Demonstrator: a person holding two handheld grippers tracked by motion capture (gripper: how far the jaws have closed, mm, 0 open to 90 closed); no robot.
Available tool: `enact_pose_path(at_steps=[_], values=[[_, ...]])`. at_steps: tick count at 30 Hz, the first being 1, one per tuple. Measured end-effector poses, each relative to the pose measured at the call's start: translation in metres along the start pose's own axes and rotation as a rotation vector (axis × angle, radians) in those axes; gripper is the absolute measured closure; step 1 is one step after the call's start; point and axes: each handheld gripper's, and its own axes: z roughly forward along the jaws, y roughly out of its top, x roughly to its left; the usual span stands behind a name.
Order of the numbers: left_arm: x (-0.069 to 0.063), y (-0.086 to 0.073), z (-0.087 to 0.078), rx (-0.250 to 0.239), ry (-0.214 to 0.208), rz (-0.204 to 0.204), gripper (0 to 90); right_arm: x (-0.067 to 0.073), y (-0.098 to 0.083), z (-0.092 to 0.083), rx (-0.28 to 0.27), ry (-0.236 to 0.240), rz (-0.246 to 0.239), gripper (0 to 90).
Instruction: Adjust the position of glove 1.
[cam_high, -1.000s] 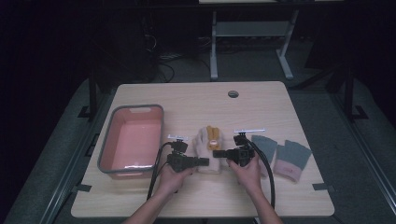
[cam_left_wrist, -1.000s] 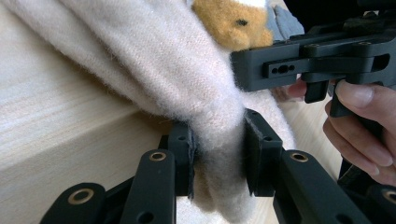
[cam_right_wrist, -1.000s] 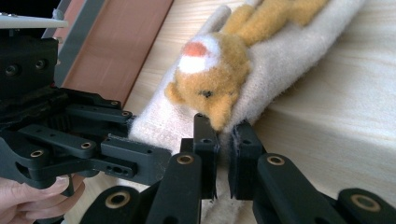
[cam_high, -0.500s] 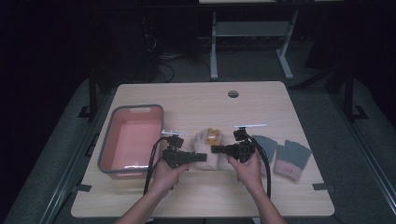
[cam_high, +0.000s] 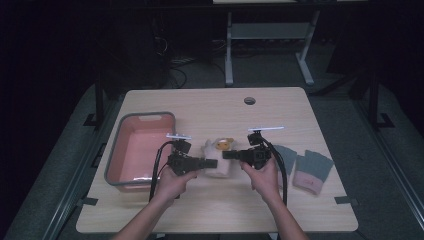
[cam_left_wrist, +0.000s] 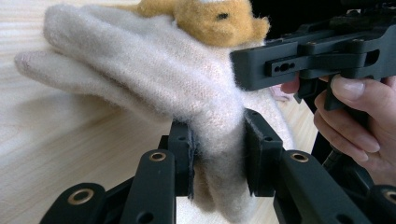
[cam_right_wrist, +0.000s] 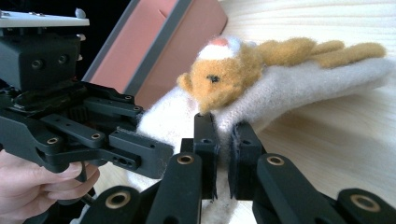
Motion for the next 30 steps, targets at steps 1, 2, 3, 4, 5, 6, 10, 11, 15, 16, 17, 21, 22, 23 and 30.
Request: enact_pose_path(at_steps=[1,2,3,4,5,6,10,11,15,16,17,21,22,23,30], values=[[0.000,0.000,0.000,0.000,0.000,0.000,67.8,0.000,0.000,0.000,0.000,0.000,0.000,83.6],[0.000,0.001,-0.001,0.002,0.002,0.004,67.8,0.000,0.001,0.000,0.000,0.003,-0.003,83.6],[0.001,0.002,-0.002,0.004,-0.002,0.002,67.8,0.001,0.003,0.001,0.005,0.004,-0.006,83.6],[0.002,0.003,-0.003,0.004,-0.004,0.000,67.9,0.001,0.003,0.001,0.003,0.005,-0.009,83.6],[0.002,0.003,-0.003,0.004,-0.004,0.000,67.9,0.001,0.003,0.001,0.003,0.005,-0.009,83.6],[0.002,0.004,-0.003,0.005,-0.008,-0.001,67.9,0.002,0.004,0.001,0.003,0.007,-0.006,83.6],[0.003,0.006,-0.005,0.005,-0.007,0.000,67.9,0.001,0.006,0.002,0.004,0.021,0.002,83.6],[0.003,0.006,-0.006,0.005,-0.009,-0.003,67.9,0.001,0.007,0.002,0.005,0.023,0.004,83.6],[0.004,0.009,-0.009,0.001,-0.017,-0.001,67.9,0.005,0.011,0.002,0.005,0.027,-0.003,83.6],[0.003,0.011,-0.012,-0.005,-0.018,0.001,67.8,0.006,0.012,0.002,0.003,0.027,-0.006,83.6],[0.003,0.011,-0.012,-0.005,-0.018,0.001,67.9,0.006,0.012,0.002,0.003,0.027,-0.006,83.6],[0.002,0.015,-0.019,-0.008,-0.019,0.009,67.8,0.012,0.019,0.001,0.005,0.035,-0.016,83.6],[0.002,0.016,-0.020,-0.011,-0.017,0.009,67.8,0.013,0.020,0.001,0.004,0.035,-0.021,83.6],[0.002,0.016,-0.020,-0.011,-0.017,0.009,67.8,0.013,0.020,0.001,0.004,0.035,-0.021,83.6],[0.001,0.021,-0.031,-0.024,-0.021,0.013,67.8,0.023,0.027,0.002,0.000,0.045,-0.037,83.6]])
